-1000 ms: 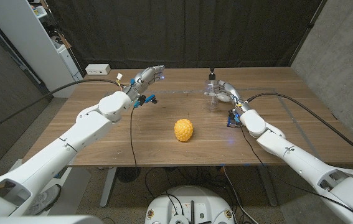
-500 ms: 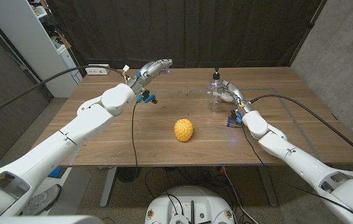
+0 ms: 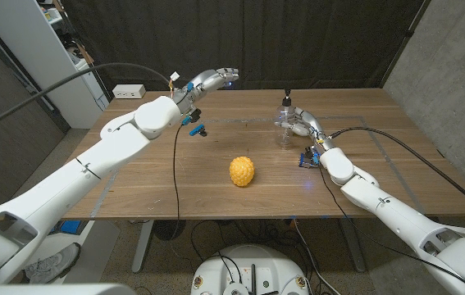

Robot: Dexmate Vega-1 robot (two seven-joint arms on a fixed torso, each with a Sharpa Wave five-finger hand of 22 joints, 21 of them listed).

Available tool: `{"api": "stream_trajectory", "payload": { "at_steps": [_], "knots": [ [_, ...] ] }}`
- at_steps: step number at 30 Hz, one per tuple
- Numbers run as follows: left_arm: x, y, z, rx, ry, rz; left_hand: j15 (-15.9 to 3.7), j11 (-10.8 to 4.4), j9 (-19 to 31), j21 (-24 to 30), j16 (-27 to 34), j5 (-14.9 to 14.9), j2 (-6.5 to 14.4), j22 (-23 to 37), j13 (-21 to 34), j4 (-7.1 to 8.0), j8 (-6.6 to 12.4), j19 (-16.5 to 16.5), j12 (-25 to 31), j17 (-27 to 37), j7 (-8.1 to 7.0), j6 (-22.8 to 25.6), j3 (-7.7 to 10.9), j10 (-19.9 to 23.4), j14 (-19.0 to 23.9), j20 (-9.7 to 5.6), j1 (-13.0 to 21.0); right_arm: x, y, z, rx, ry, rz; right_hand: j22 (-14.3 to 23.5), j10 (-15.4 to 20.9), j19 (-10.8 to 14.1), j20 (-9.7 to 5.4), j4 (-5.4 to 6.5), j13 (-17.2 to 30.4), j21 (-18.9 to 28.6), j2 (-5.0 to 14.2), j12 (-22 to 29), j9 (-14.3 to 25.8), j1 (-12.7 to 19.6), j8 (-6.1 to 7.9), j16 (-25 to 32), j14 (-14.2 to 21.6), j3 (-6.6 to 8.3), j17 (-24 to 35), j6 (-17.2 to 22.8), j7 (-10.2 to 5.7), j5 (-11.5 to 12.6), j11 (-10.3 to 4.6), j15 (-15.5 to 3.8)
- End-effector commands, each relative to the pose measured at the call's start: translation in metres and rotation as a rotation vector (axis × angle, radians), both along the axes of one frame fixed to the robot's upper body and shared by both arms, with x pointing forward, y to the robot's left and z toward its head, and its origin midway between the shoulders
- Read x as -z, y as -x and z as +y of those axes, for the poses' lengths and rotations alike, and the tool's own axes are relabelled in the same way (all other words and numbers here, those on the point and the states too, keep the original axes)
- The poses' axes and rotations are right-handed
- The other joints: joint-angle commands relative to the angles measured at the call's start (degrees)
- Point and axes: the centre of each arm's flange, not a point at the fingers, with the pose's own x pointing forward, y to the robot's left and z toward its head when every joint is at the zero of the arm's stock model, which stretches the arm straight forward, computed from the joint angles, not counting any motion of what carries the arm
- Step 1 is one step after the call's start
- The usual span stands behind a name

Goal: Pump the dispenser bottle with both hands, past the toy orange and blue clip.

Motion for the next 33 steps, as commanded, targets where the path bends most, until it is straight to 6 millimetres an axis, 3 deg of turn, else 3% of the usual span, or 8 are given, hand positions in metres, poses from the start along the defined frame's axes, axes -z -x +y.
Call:
{"api": "stream_trajectory", "payload": {
  "at_steps": [1, 8, 15, 33],
  "knots": [
    [-0.026, 0.009, -0.019, 0.021, -0.148, -0.071, 0.31, -0.13, 0.1, -0.3, -0.2, -0.1, 2.6, 0.2, 0.2, -0.23, 0.0, -1.0, 0.0, 0.2, -0.47, 0.4, -0.39, 0.2, -0.9, 0.09, 0.6, -0.003, -0.002, 0.004, -0.005, 0.005, 0.011, 0.2, 0.5, 1.5, -1.86, 0.27, 0.3, 0.5, 5.79, 0.3, 0.0, 6.3, 0.32, -0.1, 0.3, 0.44, 0.4, 0.6, -0.67, 0.4, -0.16, -7.9],
    [-0.036, 0.012, -0.035, 0.042, -0.224, -0.104, 0.56, -0.16, 0.1, -0.5, -0.2, -0.1, 2.6, 0.2, 0.1, 0.1, 0.0, -2.4, 0.0, 0.4, -0.44, 0.6, -0.97, 0.2, -2.7, 0.01, 0.3, -0.003, -0.004, 0.005, -0.016, 0.008, 0.02, 0.2, 0.2, 1.2, -1.6, 0.25, 0.5, 0.4, 5.69, 0.2, -0.1, 6.4, 0.27, -0.6, -0.1, 0.44, 0.4, 0.3, -0.62, 0.5, -0.11, -7.63],
    [-0.046, 0.017, -0.048, 0.016, -0.325, -0.142, 1.16, -0.61, 0.1, -0.5, 0.0, -0.1, 2.3, 0.2, 0.1, 1.7, -0.14, -3.9, -0.1, 0.8, -0.77, 0.3, -2.27, -0.2, -4.4, 0.01, -1.4, -0.003, -0.007, 0.008, -0.01, 0.005, 0.025, 0.2, 0.0, 0.8, -1.38, 0.32, 0.5, 0.3, 5.62, 0.0, -0.2, 6.3, 0.28, -0.8, -0.1, 0.37, 0.5, 0.2, -0.7, 0.6, -0.05, -7.56],
    [-0.053, 0.016, -0.078, -0.054, -0.523, -0.188, 0.92, -0.85, 0.0, -0.8, -0.2, 0.2, 2.0, 0.2, 0.1, 2.21, -0.37, -7.1, -0.4, 0.4, -1.1, -0.6, -2.83, -1.7, -7.0, -0.54, -2.3, -0.006, -0.007, 0.015, -0.06, -0.043, 0.038, 0.2, 0.1, 0.2, -0.98, 0.35, 0.6, 0.1, 5.81, -0.2, -0.4, 6.5, 0.43, -1.2, 0.0, 0.38, 0.8, 0.2, -0.98, 0.9, -0.28, -7.72]
  ]
}}
